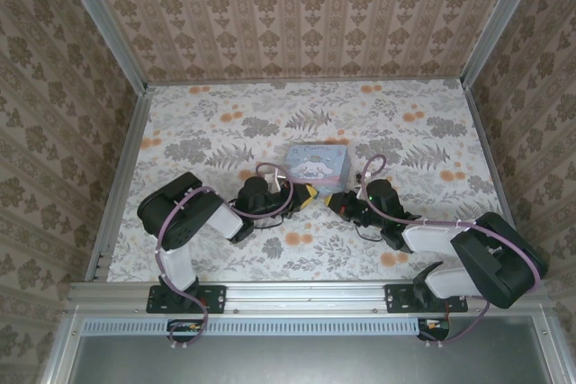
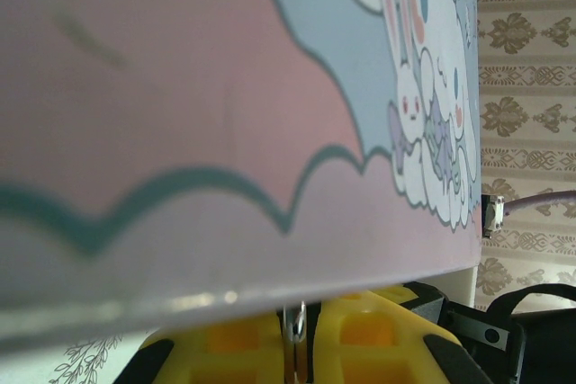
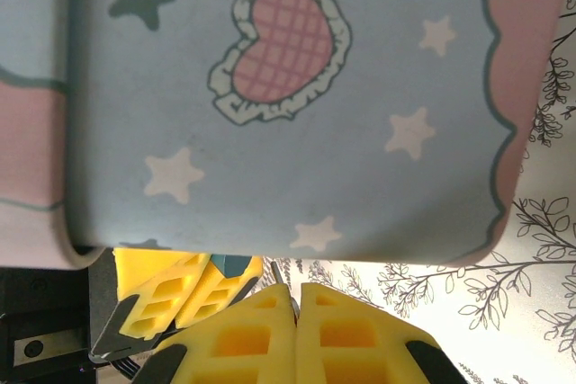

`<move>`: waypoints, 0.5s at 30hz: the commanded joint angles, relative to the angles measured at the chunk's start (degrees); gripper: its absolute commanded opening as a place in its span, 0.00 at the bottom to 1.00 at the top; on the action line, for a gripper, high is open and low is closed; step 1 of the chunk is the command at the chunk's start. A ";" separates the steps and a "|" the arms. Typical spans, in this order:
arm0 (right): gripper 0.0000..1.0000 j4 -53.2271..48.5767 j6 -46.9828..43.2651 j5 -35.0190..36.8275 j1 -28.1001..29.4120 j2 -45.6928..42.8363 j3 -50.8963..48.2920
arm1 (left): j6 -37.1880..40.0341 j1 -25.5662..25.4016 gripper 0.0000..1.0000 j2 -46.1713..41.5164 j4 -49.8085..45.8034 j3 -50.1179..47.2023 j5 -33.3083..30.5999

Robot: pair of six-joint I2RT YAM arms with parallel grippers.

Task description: Unlock the padlock with the key

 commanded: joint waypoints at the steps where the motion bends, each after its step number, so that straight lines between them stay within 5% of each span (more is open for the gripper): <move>1: 0.00 -0.10 -0.50 -0.67 -0.18 -0.06 2.18 | 0.73 0.52 0.00 -1.55 3.68 -0.55 0.99; 15: 0.00 3.23 0.93 -1.38 -0.18 4.34 4.05 | 0.75 0.46 0.00 -1.87 3.73 -0.67 0.96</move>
